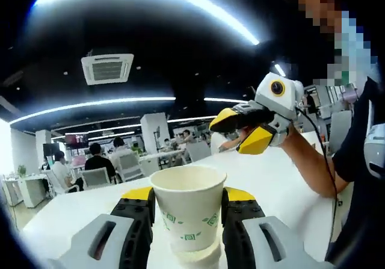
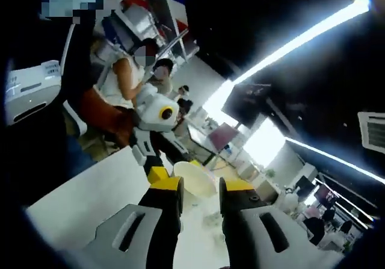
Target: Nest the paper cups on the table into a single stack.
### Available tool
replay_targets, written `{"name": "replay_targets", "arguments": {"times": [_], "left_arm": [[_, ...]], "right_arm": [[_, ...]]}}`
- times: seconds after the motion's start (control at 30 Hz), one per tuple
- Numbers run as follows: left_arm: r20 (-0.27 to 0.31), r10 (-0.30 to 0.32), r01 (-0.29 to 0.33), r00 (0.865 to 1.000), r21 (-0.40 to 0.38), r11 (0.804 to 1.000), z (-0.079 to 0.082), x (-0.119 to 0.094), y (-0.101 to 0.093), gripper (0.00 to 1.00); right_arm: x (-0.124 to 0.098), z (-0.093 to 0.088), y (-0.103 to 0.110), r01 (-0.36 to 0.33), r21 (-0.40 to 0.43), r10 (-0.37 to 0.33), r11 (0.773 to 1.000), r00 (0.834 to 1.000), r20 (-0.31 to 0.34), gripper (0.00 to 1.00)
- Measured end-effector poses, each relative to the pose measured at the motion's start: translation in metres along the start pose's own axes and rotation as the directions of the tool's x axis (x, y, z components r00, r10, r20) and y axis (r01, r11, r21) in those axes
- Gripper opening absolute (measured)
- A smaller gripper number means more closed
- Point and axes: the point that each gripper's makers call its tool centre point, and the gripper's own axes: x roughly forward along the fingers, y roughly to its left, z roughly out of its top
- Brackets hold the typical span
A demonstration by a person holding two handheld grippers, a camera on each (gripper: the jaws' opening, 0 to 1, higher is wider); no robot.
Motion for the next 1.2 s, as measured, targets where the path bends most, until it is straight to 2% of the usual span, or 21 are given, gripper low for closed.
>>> {"name": "replay_targets", "arguments": {"times": [0.1,0.43,0.83,1.2], "left_arm": [[0.008,-0.002,0.002,1.000,-0.015,1.000,-0.002,0.000,0.000,0.47],[0.021,-0.002,0.003,1.000,-0.043,0.999,-0.011,0.005,-0.003,0.47],[0.016,-0.003,0.004,1.000,-0.058,0.998,-0.023,0.010,-0.005,0.47],[0.002,0.014,-0.014,1.000,-0.081,0.997,-0.040,0.016,-0.001,0.47]], "right_arm": [[-0.001,-0.001,-0.004,0.006,0.044,-0.007,0.999,1.000,0.026,0.27],[-0.009,-0.002,-0.033,0.134,0.113,-0.139,0.985,0.989,0.041,0.26],[-0.010,-0.004,-0.044,0.177,0.127,-0.182,0.976,0.983,0.031,0.24],[-0.005,-0.004,-0.040,0.167,0.111,-0.171,0.980,0.985,0.020,0.24]]}}
